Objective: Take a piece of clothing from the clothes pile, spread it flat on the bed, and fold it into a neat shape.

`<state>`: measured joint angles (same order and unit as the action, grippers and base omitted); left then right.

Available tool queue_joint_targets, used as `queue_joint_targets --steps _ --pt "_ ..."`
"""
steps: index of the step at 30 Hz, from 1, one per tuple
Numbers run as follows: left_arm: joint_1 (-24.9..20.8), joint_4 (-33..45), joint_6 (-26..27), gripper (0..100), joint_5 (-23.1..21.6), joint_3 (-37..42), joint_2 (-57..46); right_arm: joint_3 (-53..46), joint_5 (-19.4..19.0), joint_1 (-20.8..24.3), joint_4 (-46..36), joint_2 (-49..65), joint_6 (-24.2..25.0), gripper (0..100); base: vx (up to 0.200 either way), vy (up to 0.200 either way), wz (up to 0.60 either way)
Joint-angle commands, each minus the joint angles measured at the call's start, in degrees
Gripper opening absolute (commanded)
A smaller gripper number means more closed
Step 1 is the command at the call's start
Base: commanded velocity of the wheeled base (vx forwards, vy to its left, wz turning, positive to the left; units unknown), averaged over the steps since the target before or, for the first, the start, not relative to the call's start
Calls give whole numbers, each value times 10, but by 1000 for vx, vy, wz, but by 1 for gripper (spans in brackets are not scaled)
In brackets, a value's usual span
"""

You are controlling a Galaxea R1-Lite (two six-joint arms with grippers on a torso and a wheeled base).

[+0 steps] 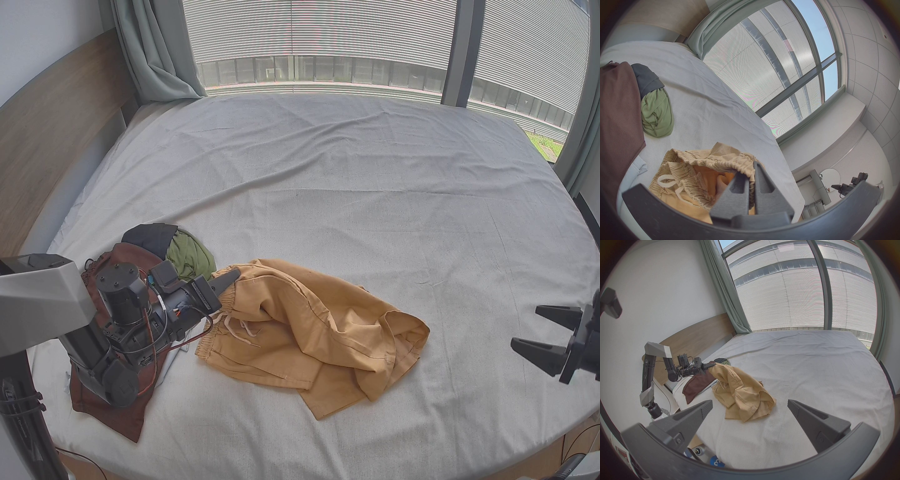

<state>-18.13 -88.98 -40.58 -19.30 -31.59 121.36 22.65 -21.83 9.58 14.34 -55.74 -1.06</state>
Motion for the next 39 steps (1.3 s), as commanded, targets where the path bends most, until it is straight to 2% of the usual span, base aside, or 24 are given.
queue_joint_targets --steps 1,5,8,18,22,34,39 --pt "3 -1 2 0 -1 -1 3 29 -11 5 15 -88 6 100 0 0 0" --pt "15 -1 3 0 -8 -1 -1 22 -34 6 39 -118 28 100 0 0 0" --pt "26 -1 3 0 -14 -10 -2 13 -44 23 54 -139 38 100 0 0 0" --pt "46 -1 3 0 -23 -17 5 9 -45 56 89 -184 97 100 0 0 0" --pt "51 -1 3 0 -28 -16 5 2 -45 76 133 -238 121 100 0 0 0" --pt "50 -1 4 0 -28 -15 5 -23 -45 79 233 -325 146 100 0 0 0" --pt "51 -1 4 0 -28 -16 5 -25 -45 80 279 -366 178 100 0 0 0"
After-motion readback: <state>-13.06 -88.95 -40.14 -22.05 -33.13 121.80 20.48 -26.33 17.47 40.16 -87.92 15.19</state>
